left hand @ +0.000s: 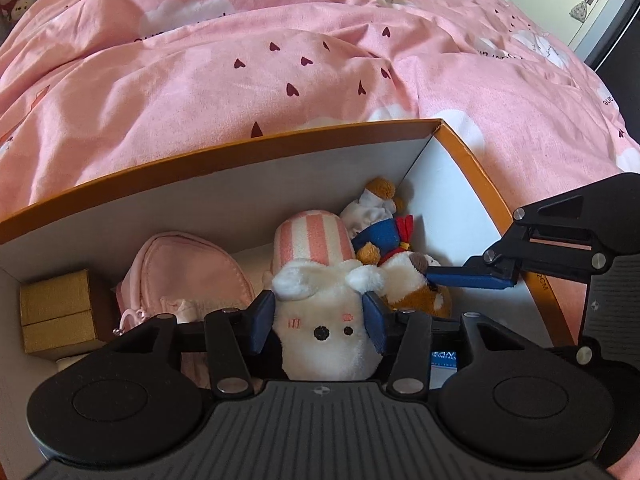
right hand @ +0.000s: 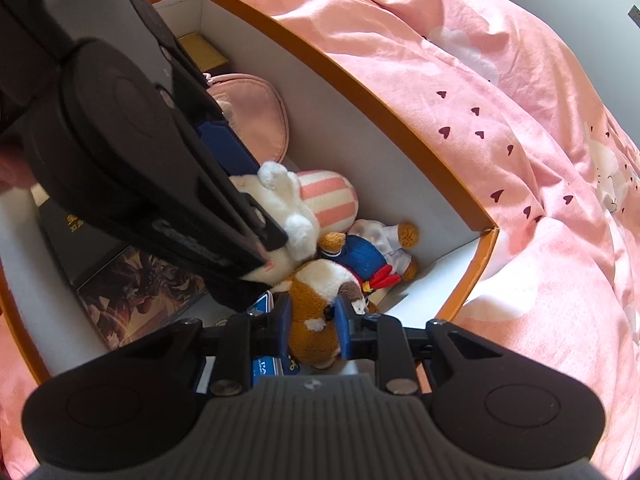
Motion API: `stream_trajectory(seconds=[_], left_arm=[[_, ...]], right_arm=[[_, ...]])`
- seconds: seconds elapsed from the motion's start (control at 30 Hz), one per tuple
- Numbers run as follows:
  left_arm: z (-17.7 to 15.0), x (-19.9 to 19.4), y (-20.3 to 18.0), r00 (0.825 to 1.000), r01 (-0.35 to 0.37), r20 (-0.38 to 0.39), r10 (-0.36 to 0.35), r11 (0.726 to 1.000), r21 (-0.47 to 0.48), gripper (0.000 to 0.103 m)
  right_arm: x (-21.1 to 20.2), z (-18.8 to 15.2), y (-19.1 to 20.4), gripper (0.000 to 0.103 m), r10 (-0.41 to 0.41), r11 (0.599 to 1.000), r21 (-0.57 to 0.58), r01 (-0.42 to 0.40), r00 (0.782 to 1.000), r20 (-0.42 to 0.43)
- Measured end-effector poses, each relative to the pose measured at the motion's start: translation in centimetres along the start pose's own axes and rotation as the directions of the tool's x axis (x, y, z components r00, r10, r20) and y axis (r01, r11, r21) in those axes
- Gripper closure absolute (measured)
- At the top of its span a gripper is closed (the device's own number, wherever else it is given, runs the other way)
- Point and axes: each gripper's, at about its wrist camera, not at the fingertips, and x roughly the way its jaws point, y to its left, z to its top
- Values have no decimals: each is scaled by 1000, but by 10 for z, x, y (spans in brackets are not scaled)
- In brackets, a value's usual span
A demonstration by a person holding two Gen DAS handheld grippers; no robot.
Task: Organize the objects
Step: 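Open both tools and withdraw them from the box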
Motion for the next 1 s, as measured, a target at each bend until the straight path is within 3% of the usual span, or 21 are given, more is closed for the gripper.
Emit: stream_trajectory(seconds=[0.27, 0.5, 0.77, 1.0], left_arm=[[-4, -8, 3, 998, 17, 67, -16, 1000, -16, 38], [-11, -46, -3, 985, 33, 168, -34, 999, 7, 38], [-44, -110, -23, 944, 61, 321, -75, 997, 52, 38], [-88, -143, -41, 925, 175, 326, -193, 981, 85, 40]], right_arm=[[-6, 3, -6, 79, 0, 1000, 14, 0, 999, 34], [-42, 2, -18, 78, 8, 985, 171, -26, 994, 108], [-109, -40, 4, 78, -42, 932, 359, -59, 963, 268], [-157, -92, 40, 78, -89, 871, 481, -103, 929, 359]])
